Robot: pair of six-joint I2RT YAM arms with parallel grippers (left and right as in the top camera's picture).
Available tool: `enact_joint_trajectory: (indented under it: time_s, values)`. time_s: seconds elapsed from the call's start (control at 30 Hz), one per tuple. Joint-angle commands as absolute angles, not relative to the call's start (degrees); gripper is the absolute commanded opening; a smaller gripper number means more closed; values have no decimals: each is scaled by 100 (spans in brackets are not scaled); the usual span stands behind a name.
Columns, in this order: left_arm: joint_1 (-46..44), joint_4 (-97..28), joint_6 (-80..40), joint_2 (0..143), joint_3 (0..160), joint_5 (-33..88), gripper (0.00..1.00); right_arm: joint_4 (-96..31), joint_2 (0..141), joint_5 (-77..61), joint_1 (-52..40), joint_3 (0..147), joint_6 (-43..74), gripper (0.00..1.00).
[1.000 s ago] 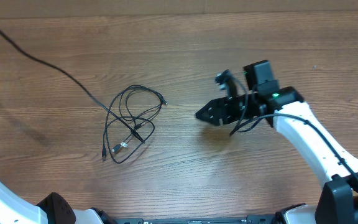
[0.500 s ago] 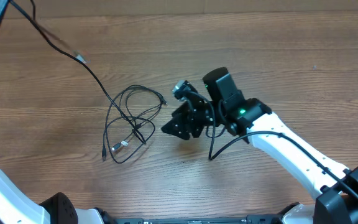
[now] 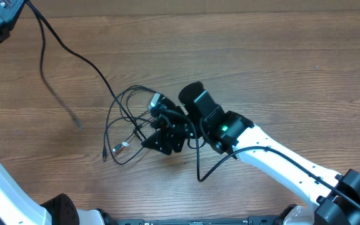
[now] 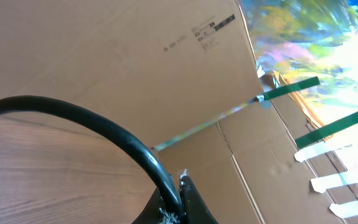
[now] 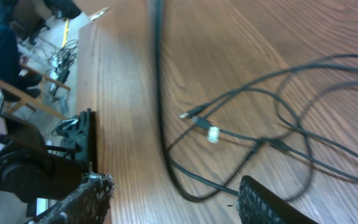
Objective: Untangle cables
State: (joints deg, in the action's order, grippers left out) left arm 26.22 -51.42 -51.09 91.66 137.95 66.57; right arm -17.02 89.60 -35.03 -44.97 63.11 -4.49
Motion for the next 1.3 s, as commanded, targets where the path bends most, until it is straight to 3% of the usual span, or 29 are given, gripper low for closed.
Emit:
enact_joint_trajectory:
  time_s: [0.0,0.37,0.43,0.67,0.7,0.9,1.27]
  values:
    - [2567,-5103,-5282,9166,13810,7026,4,-1531,8956,-3428,-4748,6381,-432,63]
    - [2567,-5068,-5448,9166,13812,7529,4,-1308,8982,-2165,-5019,6381,-84,56]
    - [2567,-5068,-5446,9166,13812,7544,4,-1310,8982,-2174,-5019,6381,-60,49]
    - [2567,-5070,-5441,9166,13812,7544,4,-1260,8982,-2740,-5019,6381,224,6]
    - [2567,-5070,-5441,9166,13812,7544,4,-1273,8984,-2751,-5019,6381,338,4]
    - [2567,-5074,-5151,9166,13812,7321,4,-1570,8978,-3052,-5019,6381,681,4]
    - [2567,-5271,-4567,9188,13810,6528,4,-987,8213,-5741,-5009,7238,1848,4]
